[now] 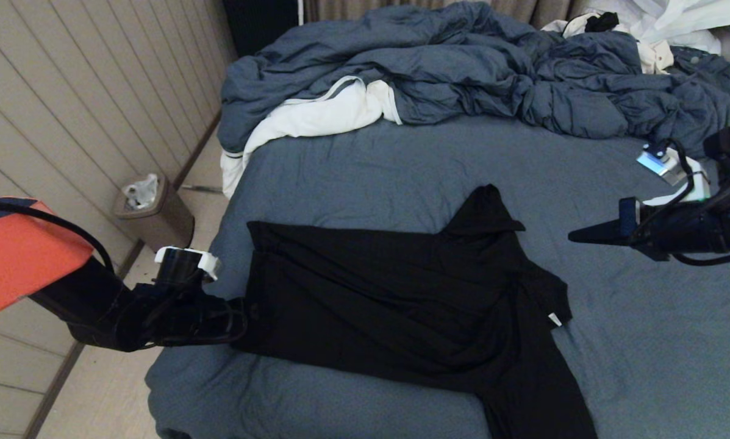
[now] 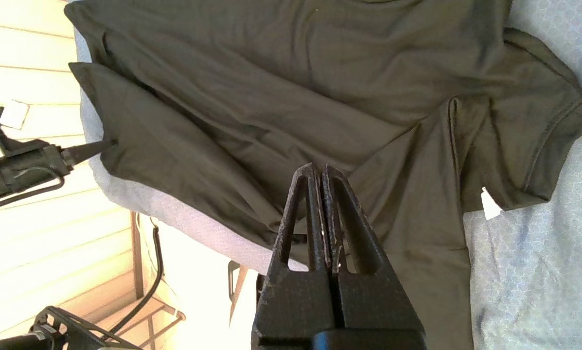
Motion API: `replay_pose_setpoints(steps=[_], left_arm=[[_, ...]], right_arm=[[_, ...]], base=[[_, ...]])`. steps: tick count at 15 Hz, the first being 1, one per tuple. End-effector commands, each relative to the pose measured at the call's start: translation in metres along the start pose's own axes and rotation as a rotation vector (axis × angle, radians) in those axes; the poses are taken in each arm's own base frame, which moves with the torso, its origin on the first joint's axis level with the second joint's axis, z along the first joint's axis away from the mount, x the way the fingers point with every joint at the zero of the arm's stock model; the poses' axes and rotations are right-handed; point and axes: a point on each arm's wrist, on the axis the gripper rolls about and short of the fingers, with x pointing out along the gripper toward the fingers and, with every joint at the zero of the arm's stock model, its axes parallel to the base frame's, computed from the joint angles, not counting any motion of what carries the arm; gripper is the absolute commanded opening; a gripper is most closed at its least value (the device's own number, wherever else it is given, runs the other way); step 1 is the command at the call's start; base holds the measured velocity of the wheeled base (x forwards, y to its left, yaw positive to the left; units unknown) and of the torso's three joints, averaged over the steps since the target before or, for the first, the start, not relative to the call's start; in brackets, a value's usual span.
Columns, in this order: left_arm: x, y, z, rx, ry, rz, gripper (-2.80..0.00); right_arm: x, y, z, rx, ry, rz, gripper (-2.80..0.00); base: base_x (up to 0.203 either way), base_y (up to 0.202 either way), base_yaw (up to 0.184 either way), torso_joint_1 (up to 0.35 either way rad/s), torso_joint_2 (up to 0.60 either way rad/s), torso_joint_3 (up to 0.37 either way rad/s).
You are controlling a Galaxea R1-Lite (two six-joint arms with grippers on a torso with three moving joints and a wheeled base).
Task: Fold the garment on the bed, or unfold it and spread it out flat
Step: Fold the black T-shirt
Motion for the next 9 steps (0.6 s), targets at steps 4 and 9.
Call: replay_pose_setpoints(steps=[4, 9], left_arm=[[0.0168, 0.0035, 0.0019, -0.004, -0.007, -0.002, 0.00], [0.0099, 0.0018, -0.0010, -0.006, -0.001, -0.004, -2.80]], right_arm=[[-0.0001, -0.0021, -0.0022, 0.009, 0.006, 0.000, -2.80], [-0.0002, -0.0040, -0.0021, 0.014, 0.006, 0.003, -2.80]], base=[[0.000, 0.000, 0.000, 0.000, 0.00, 0.000], [0.000, 0.000, 0.000, 0.000, 0.00, 0.000]])
